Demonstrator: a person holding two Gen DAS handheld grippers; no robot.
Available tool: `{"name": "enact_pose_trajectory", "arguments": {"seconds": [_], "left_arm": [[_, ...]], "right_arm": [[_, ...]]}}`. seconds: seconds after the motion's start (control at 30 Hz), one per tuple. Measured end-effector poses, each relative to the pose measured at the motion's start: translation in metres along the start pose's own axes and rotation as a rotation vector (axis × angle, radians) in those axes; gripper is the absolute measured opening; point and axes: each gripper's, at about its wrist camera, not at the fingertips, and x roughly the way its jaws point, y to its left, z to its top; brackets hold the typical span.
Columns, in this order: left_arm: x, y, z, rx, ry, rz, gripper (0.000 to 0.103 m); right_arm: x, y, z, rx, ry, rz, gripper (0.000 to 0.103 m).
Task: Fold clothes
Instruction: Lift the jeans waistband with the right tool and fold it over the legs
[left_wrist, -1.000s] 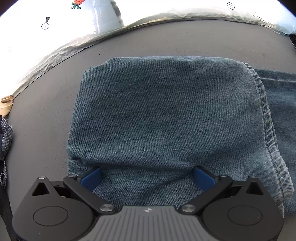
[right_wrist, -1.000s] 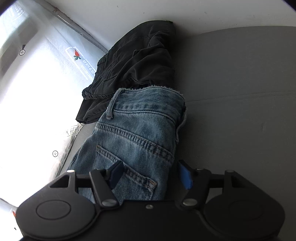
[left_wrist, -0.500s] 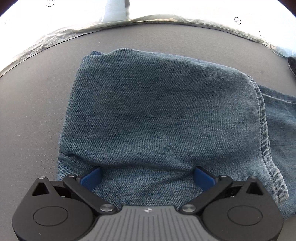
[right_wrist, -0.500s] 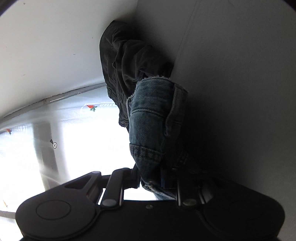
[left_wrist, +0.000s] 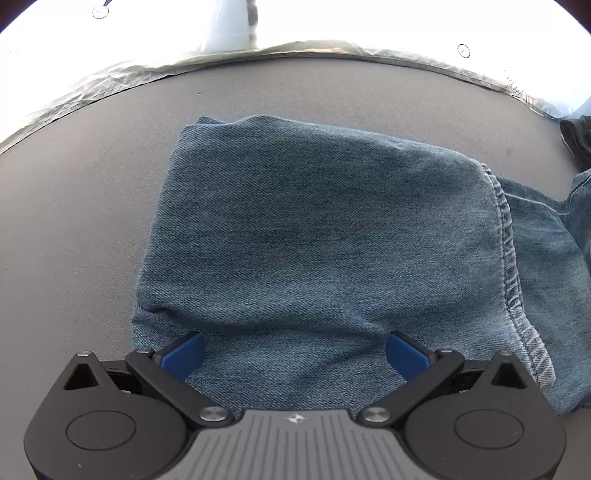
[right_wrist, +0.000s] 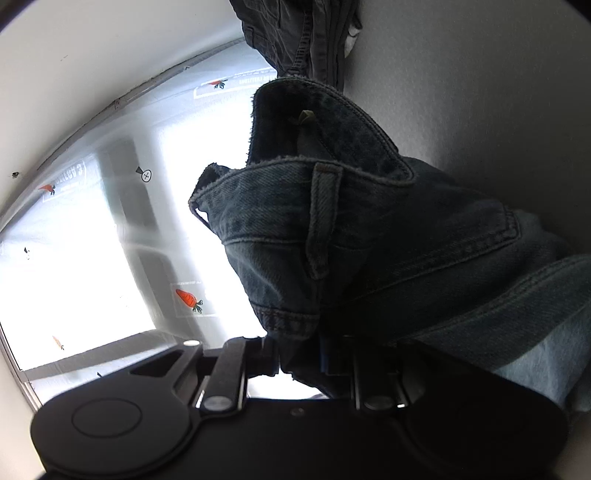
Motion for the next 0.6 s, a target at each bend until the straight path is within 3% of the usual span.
{"name": "enact_pose_trajectory", "arguments": {"seconds": [0.13, 0.33, 0.43, 0.6], "left_arm": [[-0.015, 0.025, 0.003, -0.004, -0.013, 0.04, 0.103], [-0.013, 0.065, 0.002, -0.01, -0.006, 0.066, 0.103], [-0.001, 0.076, -0.005, -0.041, 0.048, 0.049, 0.103], [0.012, 0.094, -0.013, -0.122, 0.084, -0.032, 0.103]], "right_arm": [[0.021, -0.024, -0.036, 0.04, 0.107, -0.068, 0.02], [0.06, -0.063, -0.089, 0.006, 0.293, -0.305, 0.023], [0.072, -0.078, -0.109, -0.03, 0.297, -0.458, 0.022], [0.07, -0.063, -0.115, -0.047, 0.268, -0.469, 0.023]]}}
